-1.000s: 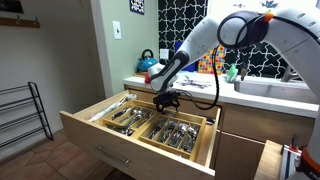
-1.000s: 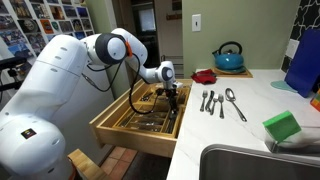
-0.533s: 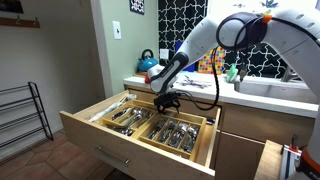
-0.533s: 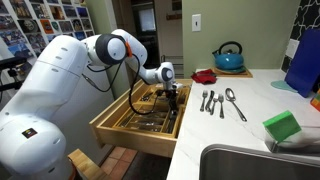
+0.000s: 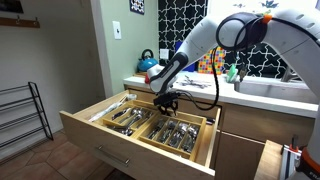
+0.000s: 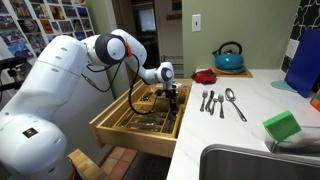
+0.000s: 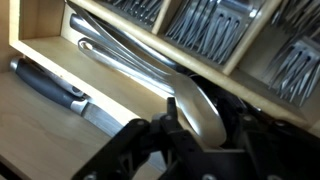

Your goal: Remove a tablespoon from the right side of the drawer and put it on the counter

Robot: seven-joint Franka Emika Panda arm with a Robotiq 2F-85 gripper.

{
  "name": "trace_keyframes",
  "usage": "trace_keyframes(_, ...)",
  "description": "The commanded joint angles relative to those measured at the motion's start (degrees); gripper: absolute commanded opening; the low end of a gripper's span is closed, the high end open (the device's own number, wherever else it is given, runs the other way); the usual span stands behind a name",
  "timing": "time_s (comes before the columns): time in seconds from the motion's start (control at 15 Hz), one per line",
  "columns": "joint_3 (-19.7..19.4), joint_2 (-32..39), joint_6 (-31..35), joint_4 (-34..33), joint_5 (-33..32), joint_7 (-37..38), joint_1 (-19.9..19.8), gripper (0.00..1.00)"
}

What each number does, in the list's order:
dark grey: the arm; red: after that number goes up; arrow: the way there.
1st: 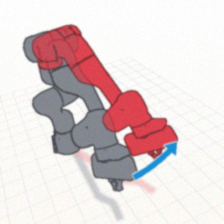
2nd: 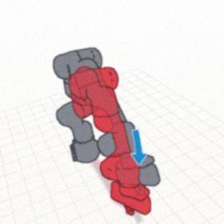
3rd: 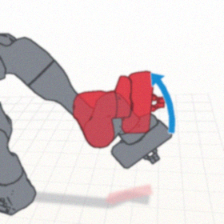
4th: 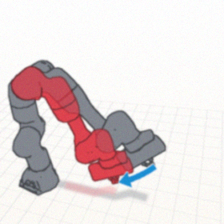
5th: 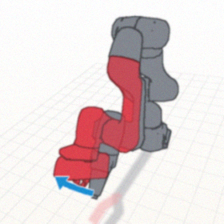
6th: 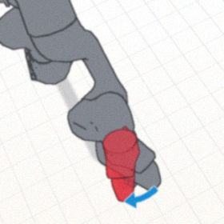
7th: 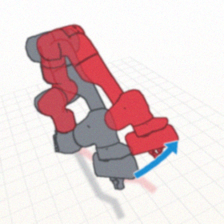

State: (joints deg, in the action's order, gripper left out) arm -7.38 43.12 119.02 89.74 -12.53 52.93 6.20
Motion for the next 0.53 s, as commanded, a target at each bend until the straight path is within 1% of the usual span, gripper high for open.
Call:
trace_keyframes(0.0, -1.0, 0.5, -1.2, -0.7, 0.0, -0.2, 1.0, 0.25)
trace_keyframes(0.13, -1.0, 0.3, -1.2, -0.7, 0.0, 0.0, 1.2, 0.21)
trace_keyframes(0.2, -1.1, 0.1, -1.2, -0.6, -0.1, 0.0, 1.3, 0.25)
trace_keyframes(0.27, -1.1, 0.0, -1.2, -0.5, -0.1, 0.1, 1.4, 0.24)
trace_keyframes(0.47, -1.3, -0.8, -1.1, 0.4, -0.4, 0.3, 1.8, 0.3)
